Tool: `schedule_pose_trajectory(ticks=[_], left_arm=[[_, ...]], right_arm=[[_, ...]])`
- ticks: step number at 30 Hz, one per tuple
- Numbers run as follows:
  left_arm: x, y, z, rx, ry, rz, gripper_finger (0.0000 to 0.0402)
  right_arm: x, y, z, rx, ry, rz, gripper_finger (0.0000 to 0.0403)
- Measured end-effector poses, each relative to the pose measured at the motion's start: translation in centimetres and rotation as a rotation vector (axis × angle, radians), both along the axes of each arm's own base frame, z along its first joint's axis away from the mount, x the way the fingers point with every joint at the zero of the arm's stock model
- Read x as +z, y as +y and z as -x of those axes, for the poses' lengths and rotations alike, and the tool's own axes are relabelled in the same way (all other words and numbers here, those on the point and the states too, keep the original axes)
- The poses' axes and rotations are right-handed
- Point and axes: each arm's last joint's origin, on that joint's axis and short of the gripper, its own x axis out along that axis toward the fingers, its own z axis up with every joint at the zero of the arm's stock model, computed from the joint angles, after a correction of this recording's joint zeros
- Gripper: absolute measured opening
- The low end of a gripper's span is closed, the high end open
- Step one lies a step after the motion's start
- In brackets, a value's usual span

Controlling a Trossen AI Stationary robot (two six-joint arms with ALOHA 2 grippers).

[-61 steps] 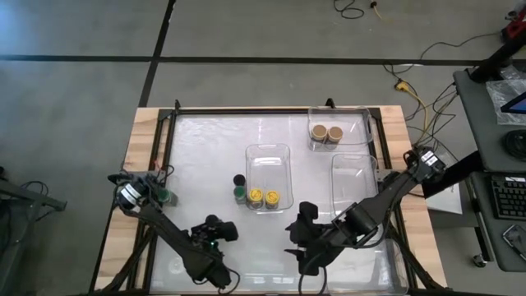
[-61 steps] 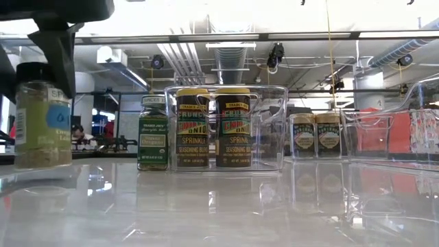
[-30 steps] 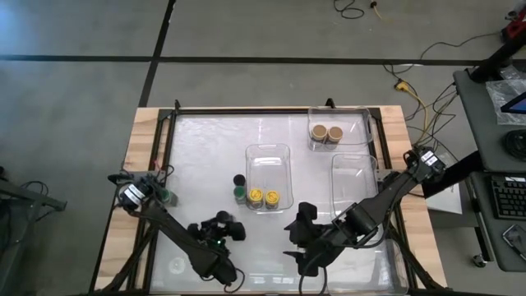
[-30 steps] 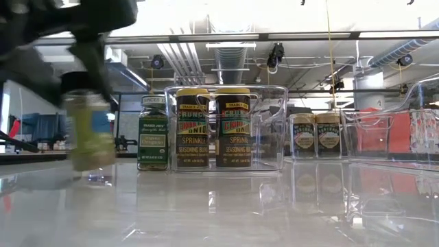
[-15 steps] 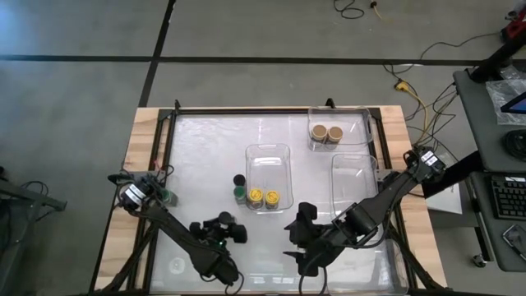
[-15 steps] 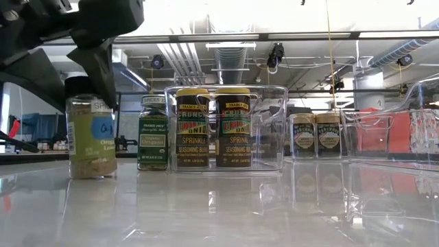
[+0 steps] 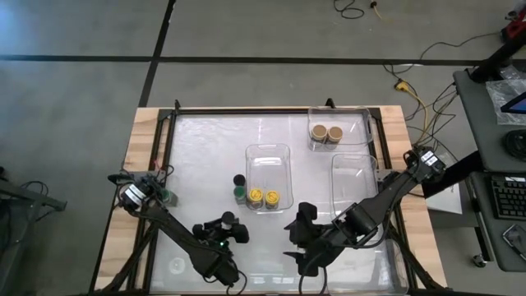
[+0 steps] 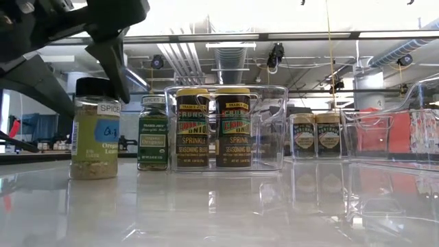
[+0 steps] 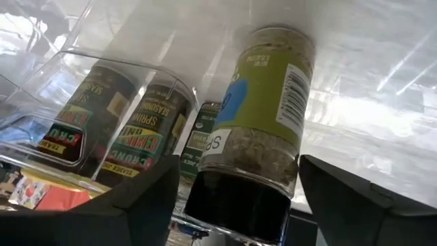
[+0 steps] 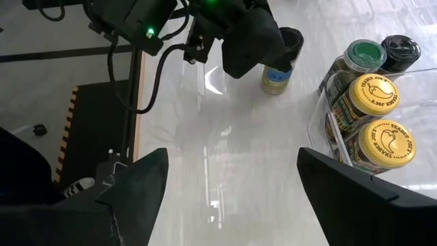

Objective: Sort spices by type
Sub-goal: Put the left black seasoning bottle into the middle right transparent bin

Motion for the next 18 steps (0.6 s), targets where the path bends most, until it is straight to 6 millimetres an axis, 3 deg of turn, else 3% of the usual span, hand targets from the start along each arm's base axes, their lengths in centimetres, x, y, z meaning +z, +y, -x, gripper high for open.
schedule_pose_trajectory(ticks=[9,18], left_arm=[[0.31,0.11,-0.02,0.013,-0.057,-0.021,0.0328],[0.94,0.01,0.31,0.025,-0.093,-0.012,0.0336]], right_arm=[[-0.01,0.0,0.0,0.0,0.001,0.0,0.0327],[-0.01,0.0,0.0,0.001,0.0,0.0,0.0328]])
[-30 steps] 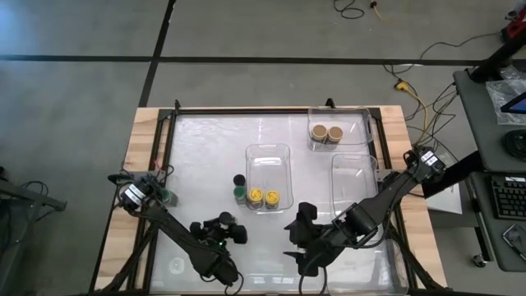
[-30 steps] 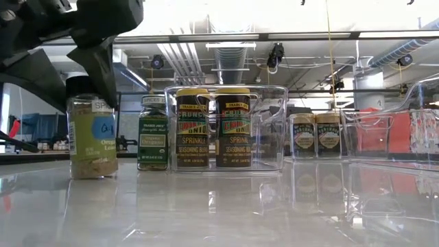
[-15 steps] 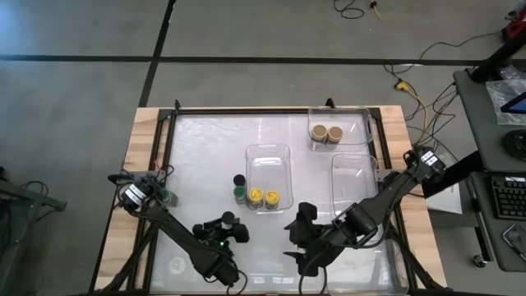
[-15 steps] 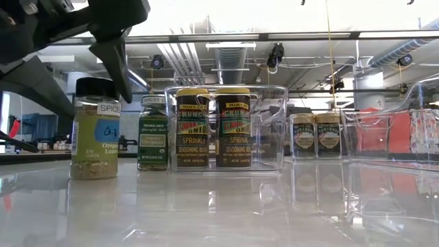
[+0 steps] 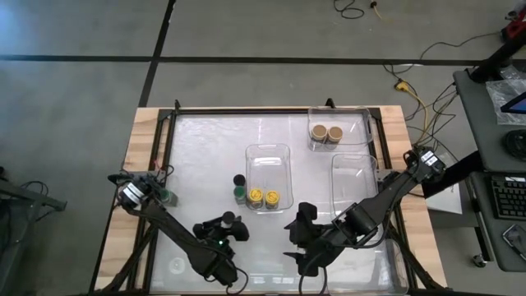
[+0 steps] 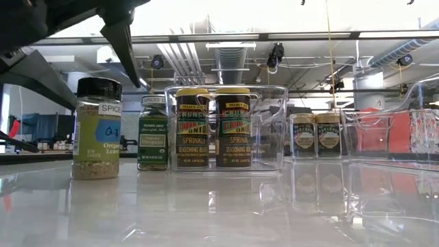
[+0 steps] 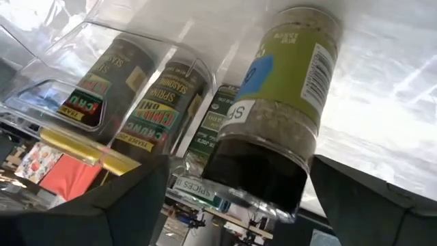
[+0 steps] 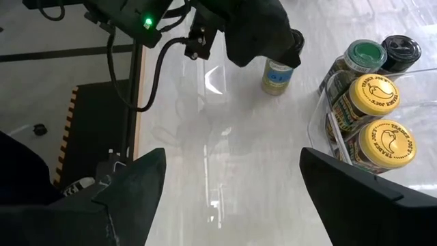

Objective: Sort spices by type
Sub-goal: Put the left black seasoning bottle into the middle right transparent bin

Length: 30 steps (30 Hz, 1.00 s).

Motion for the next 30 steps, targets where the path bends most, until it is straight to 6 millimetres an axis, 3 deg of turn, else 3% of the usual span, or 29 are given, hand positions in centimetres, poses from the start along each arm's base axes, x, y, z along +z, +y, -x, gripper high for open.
schedule_pose_trajectory(ticks=[13,20,30], left_arm=[[1.7,0.1,0.5,0.172,-0.126,0.024,0.0336],[2.0,0.4,1.0,0.273,-0.174,0.022,0.0336],[3.0,1.0,2.4,0.526,-0.281,0.171,0.0336]], right_arm=[[0.3,-0.7,-0.9,0.046,-0.042,0.044,0.035],[0.6,-2.3,-2.2,0.078,-0.072,0.082,0.035],[1.0,-4.1,-4.4,0.169,-0.176,0.127,0.035]])
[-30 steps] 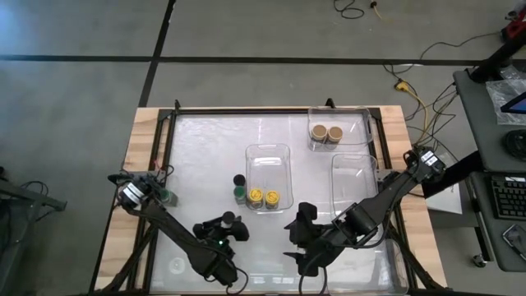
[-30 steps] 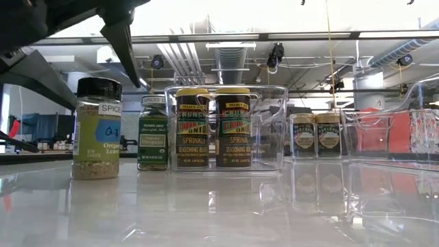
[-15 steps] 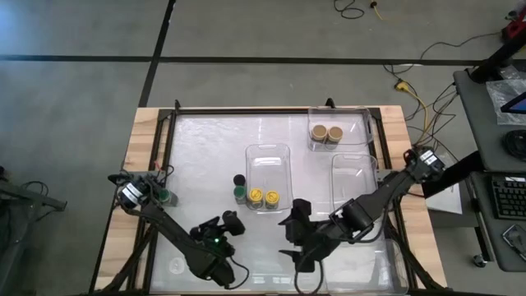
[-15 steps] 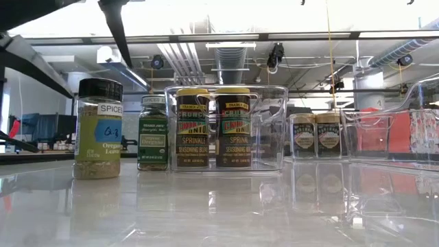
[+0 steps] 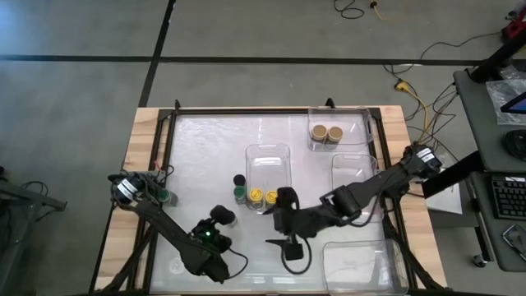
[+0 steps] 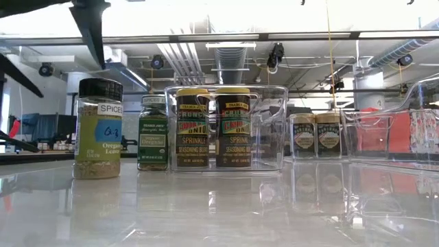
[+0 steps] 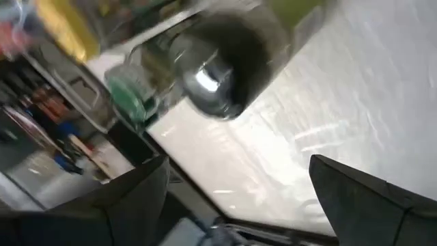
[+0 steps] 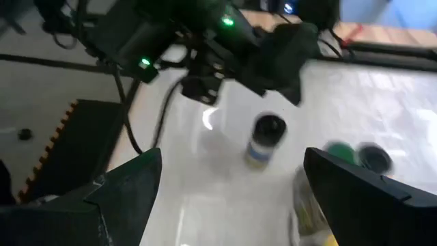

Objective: Sort spices by type
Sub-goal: Put the left black seasoning bottle into the middle right transparent bin

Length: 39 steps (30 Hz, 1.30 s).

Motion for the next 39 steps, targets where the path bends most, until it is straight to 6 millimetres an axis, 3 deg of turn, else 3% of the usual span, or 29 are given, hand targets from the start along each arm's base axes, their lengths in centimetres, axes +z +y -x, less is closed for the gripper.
schedule_pose_trajectory(ticks=[5,9,13,18,24,29,39], left_arm=[[0.2,0.2,0.8,0.211,-0.085,0.103,0.0336],[0.1,0.9,2.3,0.483,-0.137,0.186,0.0336],[0.0,1.2,4.1,0.754,-0.183,0.231,0.0336],[0.0,1.4,5.9,0.953,-0.237,0.268,0.0336],[-1.4,1.6,7.4,1.153,-0.305,0.399,0.0331],[-2.4,1.6,7.7,1.31,-0.369,0.468,0.0324],[-2.8,1.0,7.4,1.384,-0.412,0.546,0.0322]], right_arm=[[-1.5,-0.4,-2.4,0.107,-0.036,-0.009,0.035],[-3.3,-1.6,-4.7,0.122,-0.003,-0.022,0.035],[-3.6,-2.6,-7.2,0.146,-0.016,-0.011,0.035],[-4.8,-4.1,-10.5,0.203,0.034,0.019,0.035],[-5.9,-6.0,-13.7,0.261,0.05,0.048,0.035],[-7.6,-6.8,-15.3,0.322,0.08,0.063,0.035],[-9.7,-8.3,-16.3,0.397,0.097,0.123,0.035]])
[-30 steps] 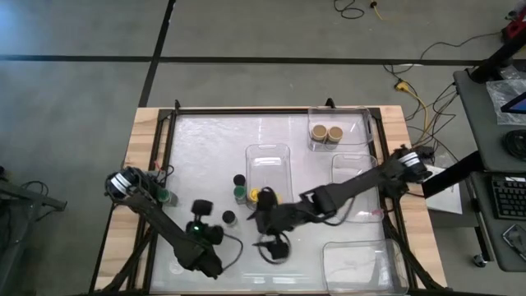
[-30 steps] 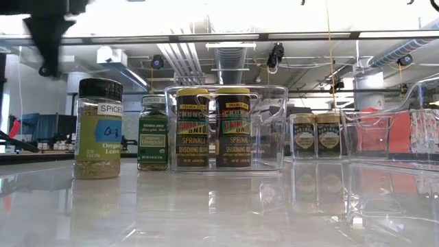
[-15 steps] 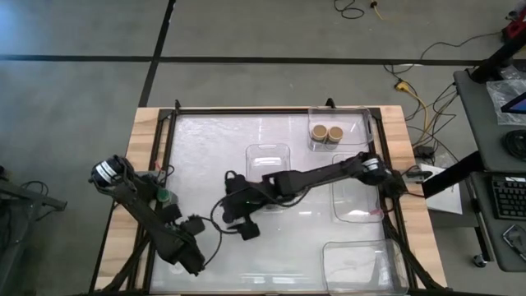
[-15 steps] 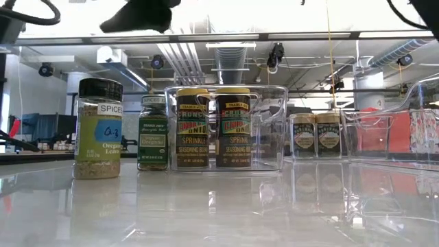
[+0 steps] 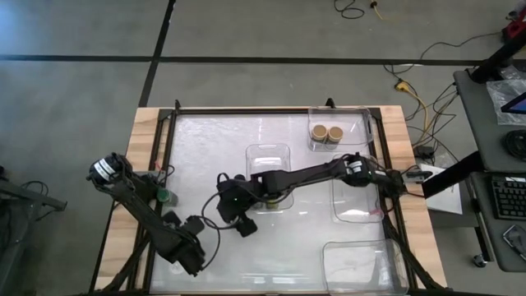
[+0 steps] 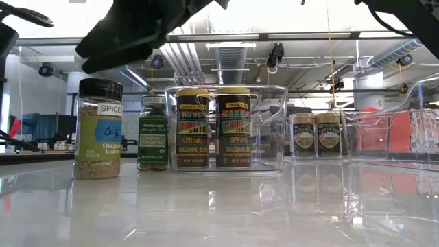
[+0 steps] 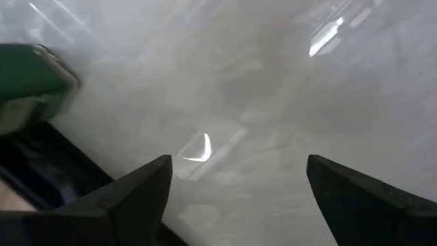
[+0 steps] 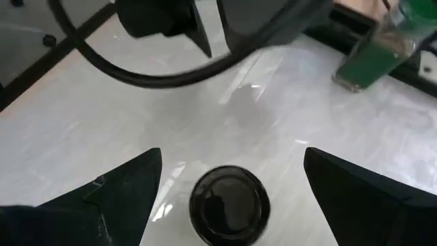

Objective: Sort spices by type
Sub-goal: Put the left black seasoning bottle into the middle right transparent bin

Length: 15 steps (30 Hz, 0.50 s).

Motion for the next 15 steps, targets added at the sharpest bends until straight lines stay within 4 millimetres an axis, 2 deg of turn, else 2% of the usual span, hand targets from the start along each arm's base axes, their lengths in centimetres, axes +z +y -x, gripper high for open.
schedule_pose_trajectory(ticks=[4,11,15], left_arm=[[-0.5,-0.2,-0.2,0.056,-0.04,0.031,0.0322],[-0.8,-0.9,-0.3,0.071,-0.068,0.082,0.0322],[-0.8,-1.2,-0.2,0.073,-0.081,0.097,0.0322]], right_arm=[[-0.1,0.0,0.0,0.034,-0.006,0.02,0.0349],[-2.5,-0.7,-0.2,0.027,0.079,0.038,0.0336],[-2.8,-0.9,-0.1,0.038,0.104,0.034,0.0321]])
